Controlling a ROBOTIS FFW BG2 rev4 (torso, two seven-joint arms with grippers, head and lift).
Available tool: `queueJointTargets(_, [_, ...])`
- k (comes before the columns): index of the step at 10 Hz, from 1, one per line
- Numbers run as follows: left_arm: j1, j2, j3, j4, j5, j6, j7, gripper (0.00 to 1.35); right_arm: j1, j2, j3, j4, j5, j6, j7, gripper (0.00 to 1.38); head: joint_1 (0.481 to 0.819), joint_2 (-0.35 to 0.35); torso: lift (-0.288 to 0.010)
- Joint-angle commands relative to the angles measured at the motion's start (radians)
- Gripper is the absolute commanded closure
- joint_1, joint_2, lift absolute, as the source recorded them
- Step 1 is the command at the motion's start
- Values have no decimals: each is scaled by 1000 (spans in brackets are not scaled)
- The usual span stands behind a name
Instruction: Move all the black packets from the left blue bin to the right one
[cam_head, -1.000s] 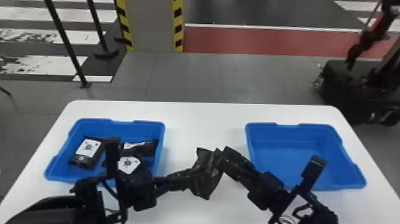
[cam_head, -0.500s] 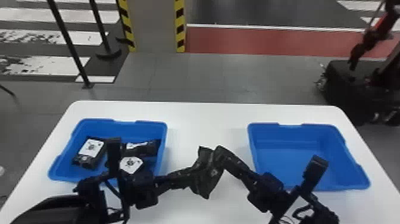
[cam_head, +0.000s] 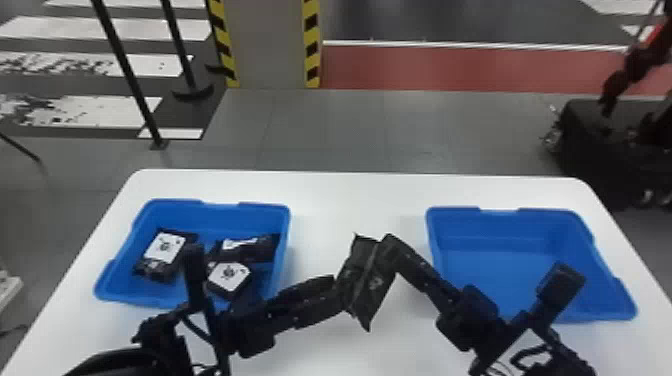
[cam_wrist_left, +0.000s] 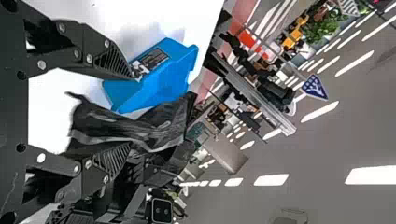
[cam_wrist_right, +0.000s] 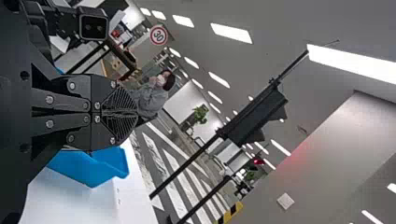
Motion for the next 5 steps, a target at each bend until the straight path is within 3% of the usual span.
queueJointTargets(1, [34, -2, 20, 0, 34, -49, 1, 159, -11, -7, -71, -12, 3, -21, -35, 1276, 695, 5, -110])
queueJointTargets(3, [53, 4, 43, -5, 51, -116, -1, 170, -73, -57, -153, 74, 19, -88, -78, 1276, 695, -56, -110])
queueJointTargets(5, [68, 7, 86, -32, 47, -189, -1, 171, -161, -119, -191, 258, 17, -203, -148, 1276, 695, -134, -110])
